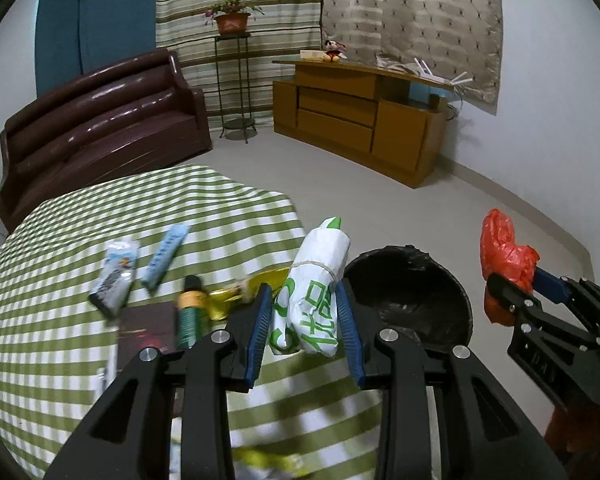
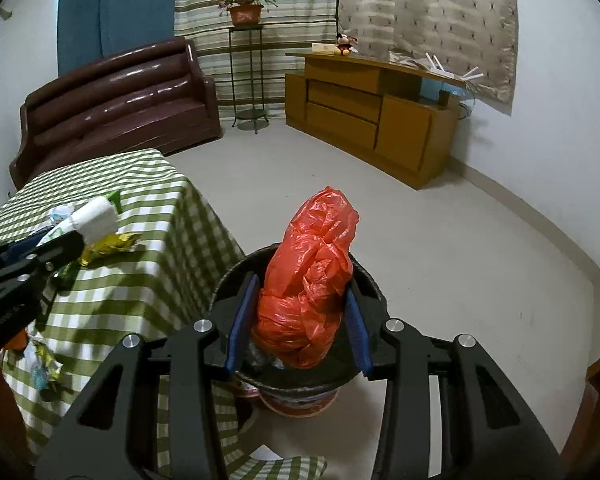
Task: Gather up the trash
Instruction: 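Drop the white bag from the left gripper into the wastebasket while the right gripper releases the red bag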
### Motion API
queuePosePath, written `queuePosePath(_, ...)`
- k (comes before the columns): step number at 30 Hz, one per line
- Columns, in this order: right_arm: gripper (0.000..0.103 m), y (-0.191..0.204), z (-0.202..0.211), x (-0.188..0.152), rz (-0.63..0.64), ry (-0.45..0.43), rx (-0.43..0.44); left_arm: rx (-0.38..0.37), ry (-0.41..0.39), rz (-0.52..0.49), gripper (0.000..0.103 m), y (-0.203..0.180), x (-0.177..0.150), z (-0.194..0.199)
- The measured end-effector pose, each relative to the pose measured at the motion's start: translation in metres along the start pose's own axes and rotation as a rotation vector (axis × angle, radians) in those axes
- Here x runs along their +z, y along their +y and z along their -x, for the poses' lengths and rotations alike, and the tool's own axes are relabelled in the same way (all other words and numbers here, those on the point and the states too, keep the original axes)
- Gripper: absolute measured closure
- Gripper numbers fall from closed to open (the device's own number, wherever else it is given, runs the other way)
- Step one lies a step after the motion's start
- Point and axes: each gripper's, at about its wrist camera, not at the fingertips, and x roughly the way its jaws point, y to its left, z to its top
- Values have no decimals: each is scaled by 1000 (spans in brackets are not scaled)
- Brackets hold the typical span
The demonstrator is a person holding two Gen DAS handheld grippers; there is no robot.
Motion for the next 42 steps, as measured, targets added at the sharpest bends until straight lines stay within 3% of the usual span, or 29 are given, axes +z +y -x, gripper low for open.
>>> queuePosePath(12, 62, -22, -25, 4, -20, 15, -7, 6, 23, -40, 71, -43, 13, -39)
queuePosePath(26, 60, -40, -48, 5, -49, 32, -3, 28, 59, -68, 72, -59, 20, -68)
queuePosePath(32, 46, -40, -49, 3, -57, 34, -2, 35, 54, -53, 61, -56, 22, -65)
queuePosePath(42, 45, -34, -32, 2, -62, 28, 10, 41, 38, -28, 54, -44, 23, -43)
